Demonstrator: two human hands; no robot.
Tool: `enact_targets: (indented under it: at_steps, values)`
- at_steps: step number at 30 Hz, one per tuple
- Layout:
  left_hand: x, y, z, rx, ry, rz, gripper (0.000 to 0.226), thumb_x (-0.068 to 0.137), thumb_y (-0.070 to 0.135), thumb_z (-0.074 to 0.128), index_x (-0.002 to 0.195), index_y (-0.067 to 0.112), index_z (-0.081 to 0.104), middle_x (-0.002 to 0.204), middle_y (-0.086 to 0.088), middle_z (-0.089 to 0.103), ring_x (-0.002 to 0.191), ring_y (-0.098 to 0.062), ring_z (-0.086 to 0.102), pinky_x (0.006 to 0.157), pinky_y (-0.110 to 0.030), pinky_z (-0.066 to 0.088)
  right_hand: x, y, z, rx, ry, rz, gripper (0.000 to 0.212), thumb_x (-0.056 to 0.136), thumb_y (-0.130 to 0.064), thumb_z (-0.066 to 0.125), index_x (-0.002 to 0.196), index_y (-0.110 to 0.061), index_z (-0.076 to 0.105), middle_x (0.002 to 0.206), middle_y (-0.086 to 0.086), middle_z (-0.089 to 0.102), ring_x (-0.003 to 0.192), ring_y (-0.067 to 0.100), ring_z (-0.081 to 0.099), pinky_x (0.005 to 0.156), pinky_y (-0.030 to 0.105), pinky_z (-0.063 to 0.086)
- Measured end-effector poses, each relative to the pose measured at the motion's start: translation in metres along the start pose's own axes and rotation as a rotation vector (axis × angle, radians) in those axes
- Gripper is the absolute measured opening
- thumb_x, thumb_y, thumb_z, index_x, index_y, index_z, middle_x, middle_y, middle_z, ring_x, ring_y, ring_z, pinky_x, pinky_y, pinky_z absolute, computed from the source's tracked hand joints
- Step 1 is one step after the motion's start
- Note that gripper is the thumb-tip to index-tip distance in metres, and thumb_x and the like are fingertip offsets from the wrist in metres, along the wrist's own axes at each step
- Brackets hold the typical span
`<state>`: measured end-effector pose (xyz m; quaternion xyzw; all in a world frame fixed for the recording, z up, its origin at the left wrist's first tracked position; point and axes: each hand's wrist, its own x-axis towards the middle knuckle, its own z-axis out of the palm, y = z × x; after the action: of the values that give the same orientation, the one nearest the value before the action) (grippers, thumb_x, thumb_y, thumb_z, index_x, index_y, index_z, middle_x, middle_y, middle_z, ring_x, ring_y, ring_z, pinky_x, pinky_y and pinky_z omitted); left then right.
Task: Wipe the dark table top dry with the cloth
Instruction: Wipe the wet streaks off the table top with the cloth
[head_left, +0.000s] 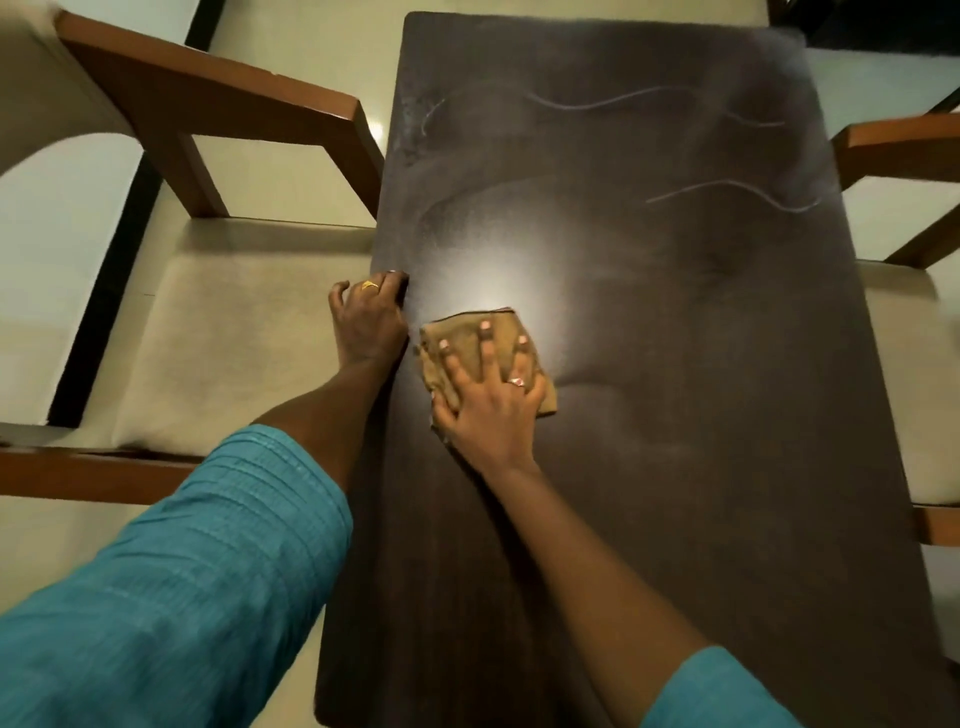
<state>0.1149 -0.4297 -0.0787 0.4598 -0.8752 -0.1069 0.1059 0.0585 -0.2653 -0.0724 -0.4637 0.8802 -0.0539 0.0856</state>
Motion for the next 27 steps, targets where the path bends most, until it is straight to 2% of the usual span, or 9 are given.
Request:
enact_targets:
  at_steps: [3,6,11,15,18,23,27]
  values:
    - [-0.005,0.007,-0.005,0.025,-0.056,-0.013,0.048,0.088,0.024,0.022,0.127,0.013,0.049,0.122,-0.014,0.060,0.116,-0.031,0.052,0.109,-0.049,0.022,-0.008,0.020,0.000,-0.018,-0.036,-0.102,0.058,0.080,-0.061,0.033,0.133,-0.043,0.048,0.145,0.005,0.046,0.130,0.045,0.041,0.091,0.061,0.042]
    - [-0.014,0.026,-0.010,-0.037,-0.054,-0.091,0.061,0.083,0.035,0.013,0.134,0.012,0.039,0.127,-0.014,0.056,0.122,-0.030,0.049,0.110,-0.052,0.018,-0.004,0.044,-0.008,-0.012,-0.039,-0.086,0.057,0.080,-0.060,0.034,0.132,-0.045,0.048,0.144,0.003,0.047,0.129,0.042,0.044,0.090,0.057,0.043]
    - [-0.030,0.065,-0.003,-0.092,-0.049,-0.125,0.044,0.096,0.022,0.031,0.139,0.014,0.034,0.142,-0.011,0.044,0.135,-0.026,0.037,0.114,-0.056,0.011,0.004,0.109,-0.019,-0.007,0.015,0.128,0.057,0.081,-0.058,0.035,0.135,-0.042,0.046,0.146,0.003,0.044,0.127,0.042,0.045,0.089,0.053,0.042]
    - [-0.041,0.102,0.004,-0.116,-0.075,-0.097,0.042,0.099,0.020,0.030,0.140,0.015,0.035,0.145,-0.007,0.041,0.138,-0.022,0.034,0.115,-0.052,0.007,0.003,0.181,-0.031,-0.015,0.042,0.252,0.063,0.085,-0.060,0.026,0.144,-0.040,0.032,0.156,0.007,0.026,0.137,0.044,0.028,0.096,0.057,0.032]
    - [-0.044,0.124,0.010,-0.127,-0.090,-0.063,0.042,0.099,0.020,0.029,0.140,0.014,0.035,0.145,-0.007,0.042,0.138,-0.021,0.034,0.116,-0.051,0.006,0.004,0.234,-0.042,-0.005,0.026,0.380,0.061,0.091,-0.056,0.037,0.147,-0.040,0.021,0.159,0.007,0.013,0.142,0.042,0.015,0.103,0.059,0.023]
    - [-0.042,0.151,0.021,-0.122,-0.083,-0.052,0.040,0.099,0.019,0.030,0.138,0.014,0.039,0.143,-0.007,0.044,0.136,-0.020,0.036,0.116,-0.049,0.007,0.002,0.296,-0.058,0.029,0.059,0.566,0.062,0.094,-0.054,0.037,0.149,-0.039,0.013,0.160,0.009,0.006,0.143,0.042,0.008,0.107,0.061,0.018]
    - [-0.040,0.170,0.028,-0.106,-0.091,-0.027,0.040,0.099,0.020,0.029,0.138,0.014,0.039,0.144,-0.005,0.043,0.137,-0.019,0.035,0.116,-0.049,0.007,0.006,0.308,-0.061,0.025,0.051,0.653,0.063,0.093,-0.055,0.035,0.149,-0.038,0.012,0.160,0.010,0.006,0.142,0.044,0.012,0.105,0.062,0.019]
